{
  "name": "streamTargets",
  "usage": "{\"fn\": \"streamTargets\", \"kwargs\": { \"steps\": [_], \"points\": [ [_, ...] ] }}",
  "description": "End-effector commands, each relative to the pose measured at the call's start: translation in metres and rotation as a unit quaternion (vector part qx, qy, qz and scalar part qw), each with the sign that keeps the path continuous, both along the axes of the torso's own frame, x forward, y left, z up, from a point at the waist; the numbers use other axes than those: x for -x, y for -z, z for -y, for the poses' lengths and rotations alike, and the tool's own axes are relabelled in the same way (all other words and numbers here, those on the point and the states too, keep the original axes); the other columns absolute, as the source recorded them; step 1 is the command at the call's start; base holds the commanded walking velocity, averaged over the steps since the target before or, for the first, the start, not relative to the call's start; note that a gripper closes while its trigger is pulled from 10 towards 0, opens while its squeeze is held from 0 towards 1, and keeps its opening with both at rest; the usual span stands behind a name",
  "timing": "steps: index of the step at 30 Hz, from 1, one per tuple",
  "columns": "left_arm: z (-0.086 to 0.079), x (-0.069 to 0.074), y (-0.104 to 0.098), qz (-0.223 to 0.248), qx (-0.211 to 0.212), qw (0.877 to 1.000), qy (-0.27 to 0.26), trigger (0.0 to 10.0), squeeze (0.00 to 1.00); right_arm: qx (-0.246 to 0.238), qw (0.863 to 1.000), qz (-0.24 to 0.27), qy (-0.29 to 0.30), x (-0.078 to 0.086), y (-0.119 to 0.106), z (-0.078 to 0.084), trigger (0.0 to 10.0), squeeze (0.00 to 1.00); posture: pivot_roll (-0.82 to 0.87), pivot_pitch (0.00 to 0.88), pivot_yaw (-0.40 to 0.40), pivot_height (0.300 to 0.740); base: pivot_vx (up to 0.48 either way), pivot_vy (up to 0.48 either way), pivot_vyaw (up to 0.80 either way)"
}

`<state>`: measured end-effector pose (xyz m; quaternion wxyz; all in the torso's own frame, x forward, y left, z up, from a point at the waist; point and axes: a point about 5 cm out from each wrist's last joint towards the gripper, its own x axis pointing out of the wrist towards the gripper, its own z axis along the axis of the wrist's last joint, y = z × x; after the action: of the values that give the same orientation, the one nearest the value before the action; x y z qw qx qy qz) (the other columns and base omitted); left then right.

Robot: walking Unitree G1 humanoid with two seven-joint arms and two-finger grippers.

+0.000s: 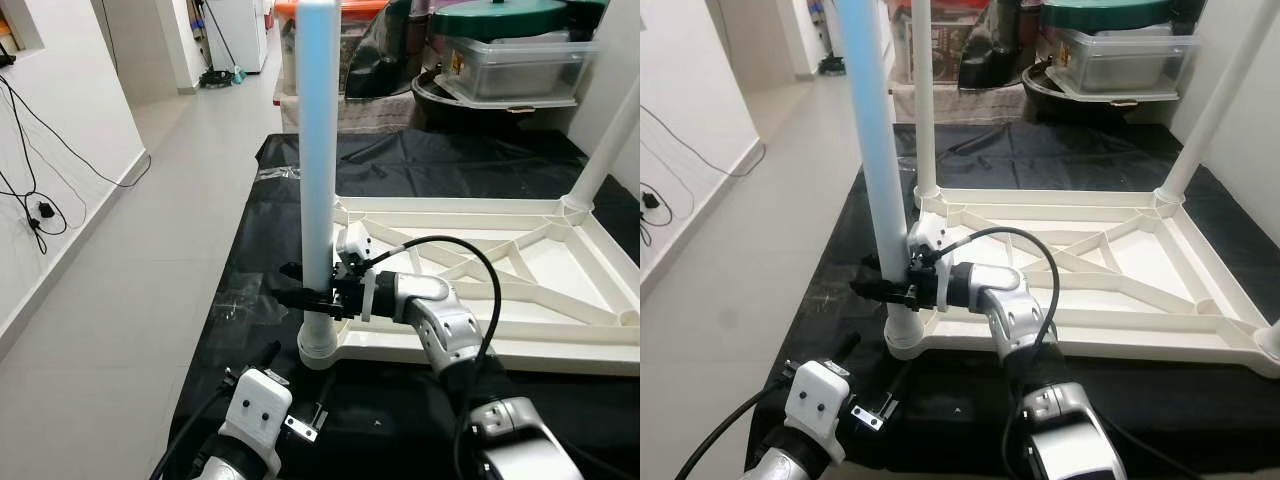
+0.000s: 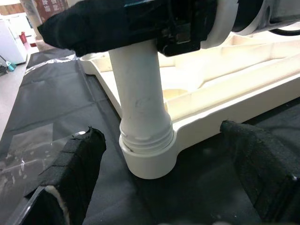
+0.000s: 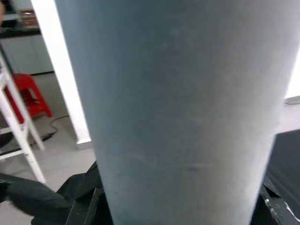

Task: Building children table

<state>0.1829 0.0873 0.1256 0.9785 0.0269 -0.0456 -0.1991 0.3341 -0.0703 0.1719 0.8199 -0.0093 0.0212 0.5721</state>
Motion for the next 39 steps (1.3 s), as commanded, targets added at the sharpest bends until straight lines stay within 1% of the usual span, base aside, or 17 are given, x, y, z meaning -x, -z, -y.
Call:
{"fn": "streamTargets", "kwargs": {
  "steps": [1,5,7,9,10,11,12,14,21,22,25,27,28,29,33,34,39],
  "points": [
    [-0.001,0.001,0.004,-0.007,0.0,1.0,-0.002,10.0,0.0,0.022,0.997,-0.057,0.041,0.003,0.026,0.001,0.0,0.0,-0.02,0.043,-0.002,0.74,0.0,0.0,0.0],
    [-0.001,0.001,0.004,-0.007,0.0,1.0,-0.001,10.0,0.0,0.025,0.989,-0.046,0.141,-0.004,0.027,0.007,0.0,0.0,-0.03,0.035,0.002,0.74,0.0,0.0,0.0],
    [-0.002,0.001,0.005,-0.007,-0.001,1.0,0.001,10.0,0.0,0.036,0.888,-0.031,0.457,-0.008,0.032,0.047,0.0,0.0,-0.04,0.029,0.002,0.74,0.0,0.0,0.0],
    [-0.002,0.001,0.005,-0.007,-0.001,1.0,0.001,10.0,0.0,0.036,0.888,-0.031,0.457,-0.008,0.032,0.047,0.0,0.0,-0.04,0.029,0.002,0.74,0.0,0.0,0.0],
    [-0.002,0.001,0.005,-0.007,-0.002,1.0,0.002,10.0,0.0,0.035,0.82,-0.032,0.57,0.0,0.033,0.066,0.0,0.0,-0.03,0.028,0.002,0.74,0.0,0.0,0.0],
    [-0.002,0.001,0.005,-0.007,-0.002,1.0,0.002,10.0,0.0,0.035,0.82,-0.032,0.57,0.0,0.033,0.066,0.0,0.0,-0.03,0.028,0.002,0.74,0.0,0.0,0.0],
    [-0.002,0.0,0.005,-0.007,-0.003,1.0,0.002,10.0,0.0,0.038,0.775,-0.044,0.629,0.009,0.037,0.073,0.0,0.0,-0.03,0.028,0.002,0.74,0.0,0.0,0.0],
    [-0.002,0.0,0.005,-0.006,-0.004,1.0,0.002,10.0,0.0,0.035,0.761,-0.052,0.646,0.013,0.04,0.073,0.0,0.0,-0.03,0.028,0.002,0.74,0.0,0.0,0.0],
    [-0.001,0.001,0.006,-0.006,-0.004,1.0,0.002,10.0,0.0,0.03,0.772,-0.048,0.633,0.015,0.041,0.057,0.0,0.0,-0.03,0.019,-0.001,0.74,0.0,0.0,0.0],
    [-0.001,0.001,0.006,-0.006,-0.004,1.0,0.002,10.0,0.0,0.016,0.793,-0.03,0.608,0.013,0.038,0.047,10.0,0.0,-0.03,0.019,-0.001,0.74,0.0,0.0,0.0],
    [-0.001,0.001,0.006,-0.006,-0.003,1.0,0.002,10.0,0.0,0.003,0.831,-0.017,0.556,0.012,0.036,0.03,10.0,0.0,-0.03,0.019,-0.001,0.74,0.0,0.0,0.0],
    [-0.001,0.001,0.006,-0.006,-0.003,1.0,0.002,10.0,0.0,0.003,0.831,-0.017,0.556,0.012,0.036,0.03,10.0,0.0,-0.03,0.019,-0.001,0.74,0.0,0.0,0.0],
    [-0.001,0.001,0.006,-0.006,-0.003,1.0,0.002,10.0,0.0,0.004,0.846,-0.007,0.533,0.012,0.036,0.026,10.0,0.18,-0.03,0.016,-0.005,0.74,0.0,0.0,0.0],
    [-0.001,0.001,0.006,-0.006,-0.003,1.0,0.002,10.0,0.0,-0.005,0.852,-0.012,0.523,0.012,0.038,0.025,10.0,1.0,-0.03,0.016,-0.005,0.74,0.0,0.0,0.0],
    [-0.001,0.001,0.006,-0.006,-0.002,1.0,0.003,10.0,0.0,-0.028,0.863,-0.016,0.504,0.01,0.037,0.025,10.0,1.0,-0.03,0.016,-0.005,0.74,0.0,0.0,0.0],
    [-0.001,0.001,0.006,-0.007,-0.002,1.0,0.003,10.0,0.0,-0.045,0.875,-0.03,0.48,0.007,0.036,0.026,10.0,0.0,-0.03,0.016,-0.005,0.74,0.0,0.0,0.0],
    [-0.001,0.001,0.006,-0.007,-0.001,1.0,0.003,10.0,0.0,-0.053,0.933,-0.017,0.354,-0.006,0.024,0.035,10.0,0.0,-0.03,0.02,-0.002,0.74,0.0,0.0,0.0]
  ]
}}
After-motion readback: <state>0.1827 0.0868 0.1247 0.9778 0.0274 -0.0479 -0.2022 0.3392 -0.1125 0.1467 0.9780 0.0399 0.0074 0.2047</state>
